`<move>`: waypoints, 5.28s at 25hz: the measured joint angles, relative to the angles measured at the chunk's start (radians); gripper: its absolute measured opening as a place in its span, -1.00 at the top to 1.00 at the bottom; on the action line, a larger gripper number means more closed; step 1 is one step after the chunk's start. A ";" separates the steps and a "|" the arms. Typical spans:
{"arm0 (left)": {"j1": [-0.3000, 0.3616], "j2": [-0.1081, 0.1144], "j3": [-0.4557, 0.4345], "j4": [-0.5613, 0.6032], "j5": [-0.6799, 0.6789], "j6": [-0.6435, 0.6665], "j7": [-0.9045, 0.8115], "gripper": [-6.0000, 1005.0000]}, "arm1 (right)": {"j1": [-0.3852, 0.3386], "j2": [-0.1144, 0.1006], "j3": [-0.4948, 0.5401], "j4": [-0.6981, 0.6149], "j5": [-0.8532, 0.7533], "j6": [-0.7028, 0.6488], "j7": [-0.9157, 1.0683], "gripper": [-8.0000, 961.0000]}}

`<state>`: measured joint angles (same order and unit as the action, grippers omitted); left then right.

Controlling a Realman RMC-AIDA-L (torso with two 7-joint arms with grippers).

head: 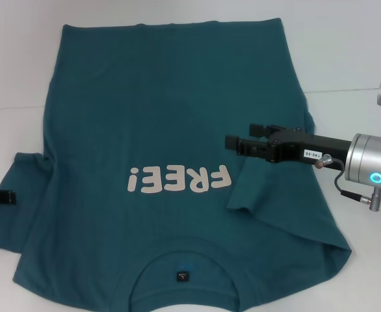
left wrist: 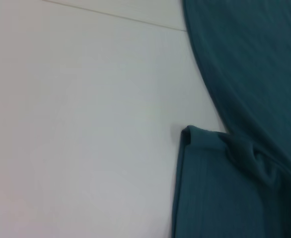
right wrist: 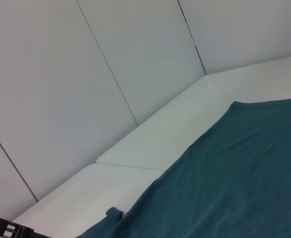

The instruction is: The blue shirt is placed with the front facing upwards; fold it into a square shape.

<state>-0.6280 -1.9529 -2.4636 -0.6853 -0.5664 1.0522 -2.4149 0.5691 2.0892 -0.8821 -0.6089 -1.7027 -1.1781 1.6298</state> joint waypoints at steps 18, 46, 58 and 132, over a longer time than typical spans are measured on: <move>-0.016 -0.012 -0.012 0.001 -0.015 0.054 -0.006 -0.68 | 0.002 0.002 0.002 0.001 0.000 0.000 -0.001 -0.96; 0.009 -0.002 -0.012 -0.033 -0.150 0.066 -0.005 -0.68 | 0.002 0.002 0.006 0.023 0.000 0.005 -0.008 -0.96; 0.015 0.000 -0.008 -0.033 -0.015 0.042 -0.033 -0.68 | 0.009 0.002 0.000 0.025 0.000 0.017 -0.008 -0.96; -0.012 -0.013 -0.007 -0.017 0.002 0.064 -0.086 -0.51 | 0.018 0.001 0.000 0.037 0.000 0.028 -0.008 -0.96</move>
<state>-0.6399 -1.9662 -2.4704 -0.7027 -0.5640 1.1164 -2.5008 0.5875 2.0906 -0.8820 -0.5721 -1.7027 -1.1505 1.6214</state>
